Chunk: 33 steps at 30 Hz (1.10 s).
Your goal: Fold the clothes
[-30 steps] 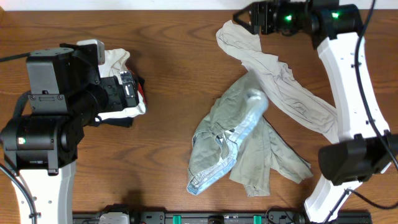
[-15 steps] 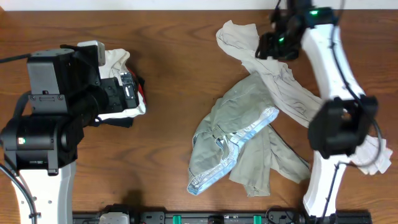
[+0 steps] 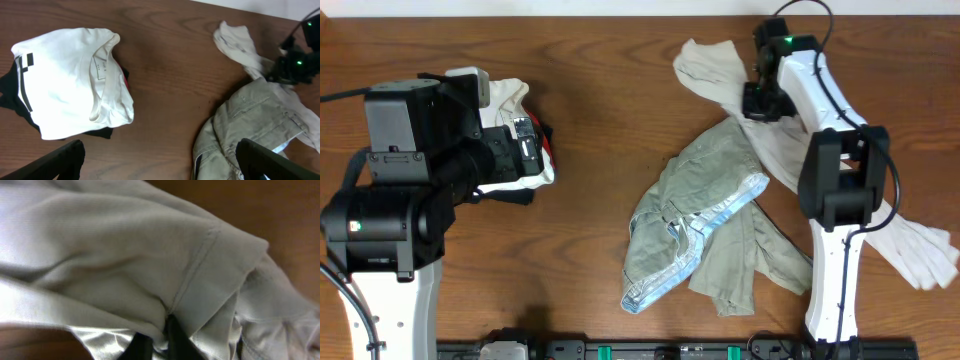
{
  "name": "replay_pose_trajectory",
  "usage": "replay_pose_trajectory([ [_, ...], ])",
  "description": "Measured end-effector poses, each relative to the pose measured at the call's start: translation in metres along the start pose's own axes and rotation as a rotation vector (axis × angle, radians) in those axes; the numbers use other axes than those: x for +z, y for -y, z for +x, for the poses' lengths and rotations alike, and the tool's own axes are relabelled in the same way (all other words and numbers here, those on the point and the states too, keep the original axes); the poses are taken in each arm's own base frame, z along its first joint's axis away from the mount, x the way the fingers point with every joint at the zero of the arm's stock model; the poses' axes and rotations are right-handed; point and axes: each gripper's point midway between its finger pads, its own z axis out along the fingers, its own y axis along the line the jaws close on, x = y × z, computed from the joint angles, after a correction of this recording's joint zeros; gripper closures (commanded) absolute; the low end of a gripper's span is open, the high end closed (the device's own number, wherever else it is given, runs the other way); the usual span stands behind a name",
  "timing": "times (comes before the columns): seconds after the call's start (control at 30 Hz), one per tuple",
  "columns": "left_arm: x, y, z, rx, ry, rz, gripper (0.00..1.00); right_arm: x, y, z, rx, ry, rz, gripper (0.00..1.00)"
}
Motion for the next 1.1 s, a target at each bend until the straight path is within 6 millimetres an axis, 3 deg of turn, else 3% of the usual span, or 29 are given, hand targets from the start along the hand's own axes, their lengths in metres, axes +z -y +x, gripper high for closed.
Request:
replay_pose_trajectory([
  [0.13,0.000,0.000,0.000,0.000,0.000,0.000,0.02,0.008,0.072,0.004,0.147,-0.067,0.097,0.99],
  [0.33,0.000,0.000,0.000,0.000,0.000,0.000,0.02,0.021,0.205,0.020,0.427,-0.145,0.174,0.95],
  [0.47,0.000,0.000,0.001,-0.001,-0.003,0.000,0.02,0.025,0.266,0.039,0.570,-0.177,0.188,0.82],
  [0.53,0.000,0.000,0.002,-0.001,-0.007,-0.001,0.02,0.027,0.285,0.047,0.623,-0.190,0.177,0.75],
  [0.7,0.000,0.000,0.005,-0.001,-0.019,0.002,0.02,0.021,0.298,0.048,0.691,-0.163,0.043,0.61],
  [0.8,0.000,0.006,0.008,0.019,-0.034,0.030,0.02,0.000,0.292,0.035,0.690,-0.094,-0.090,0.55],
  [0.97,0.004,0.026,0.015,0.107,-0.066,0.093,0.02,-0.085,0.258,0.008,0.569,0.105,-0.364,0.43],
  [1.03,0.006,0.034,0.018,0.150,-0.078,0.114,0.02,-0.126,0.233,0.009,0.481,0.163,-0.441,0.37],
  [1.1,0.008,0.041,0.020,0.187,-0.087,0.128,0.02,-0.152,0.204,0.014,0.397,0.172,-0.490,0.34],
])
